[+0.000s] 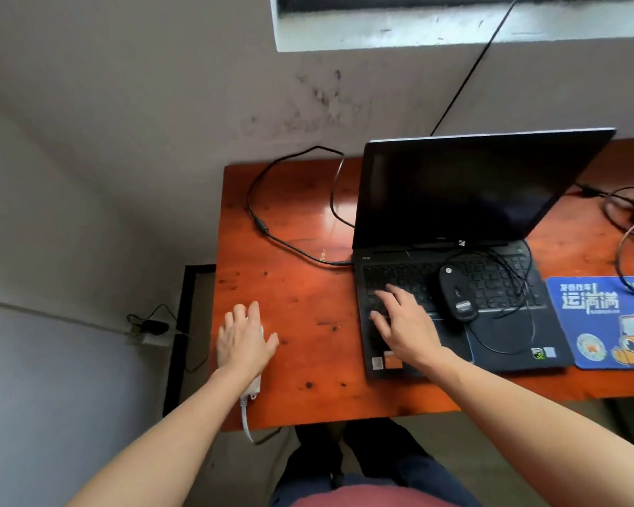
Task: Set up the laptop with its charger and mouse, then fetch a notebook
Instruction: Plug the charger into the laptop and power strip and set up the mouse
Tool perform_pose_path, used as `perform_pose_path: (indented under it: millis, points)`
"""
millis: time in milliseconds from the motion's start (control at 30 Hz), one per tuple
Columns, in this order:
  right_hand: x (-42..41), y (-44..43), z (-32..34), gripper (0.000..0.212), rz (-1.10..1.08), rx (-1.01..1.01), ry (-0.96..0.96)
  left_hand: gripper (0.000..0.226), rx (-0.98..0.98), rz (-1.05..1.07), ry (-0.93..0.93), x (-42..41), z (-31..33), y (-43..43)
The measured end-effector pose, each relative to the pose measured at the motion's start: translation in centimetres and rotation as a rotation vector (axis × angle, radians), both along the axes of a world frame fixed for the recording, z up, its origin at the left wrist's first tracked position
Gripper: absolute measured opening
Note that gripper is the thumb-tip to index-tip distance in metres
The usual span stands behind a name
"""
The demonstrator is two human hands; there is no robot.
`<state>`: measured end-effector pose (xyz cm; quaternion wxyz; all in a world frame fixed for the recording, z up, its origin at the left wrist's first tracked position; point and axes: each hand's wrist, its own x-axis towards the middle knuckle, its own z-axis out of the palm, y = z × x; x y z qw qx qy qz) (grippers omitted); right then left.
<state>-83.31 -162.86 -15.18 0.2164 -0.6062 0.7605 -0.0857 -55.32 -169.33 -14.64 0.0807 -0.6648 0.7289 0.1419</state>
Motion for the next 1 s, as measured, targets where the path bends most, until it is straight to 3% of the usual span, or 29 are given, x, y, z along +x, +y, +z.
perform_pose_path:
  millis: [100, 233, 400, 567, 733, 1000]
  points:
    - [-2.7, 2.3, 2.0, 0.033, -0.154, -0.162, -0.032, 0.052, -0.039, -0.076, 0.093, -4.2, 0.9, -0.5]
    - [-8.7, 4.5, 4.8, 0.02, -0.448, -0.322, -0.002, 0.044, 0.185, -0.014, 0.339, -10.5, 1.3, -0.1]
    - [-19.6, 4.3, 4.9, 0.032, -0.826, -0.238, -0.055, 0.039, 0.429, 0.258, 0.579, -17.0, 0.3, -0.1]
    - [-27.5, 1.9, 1.7, 0.049, -0.935, 0.135, -0.17, 0.041, 0.379, 0.501, 0.563, -20.1, -1.2, -0.8]
    - [-29.4, -0.2, -1.1, 0.039, -1.024, 0.151, -0.454, 0.041, 0.354, 0.588, 0.521, -21.1, -2.3, -0.7]
    - [-27.6, -0.7, -2.2, 0.031, -0.989, 0.177, -0.489, 0.04, 0.281, 0.688, 0.497, -19.1, -2.4, -0.6]
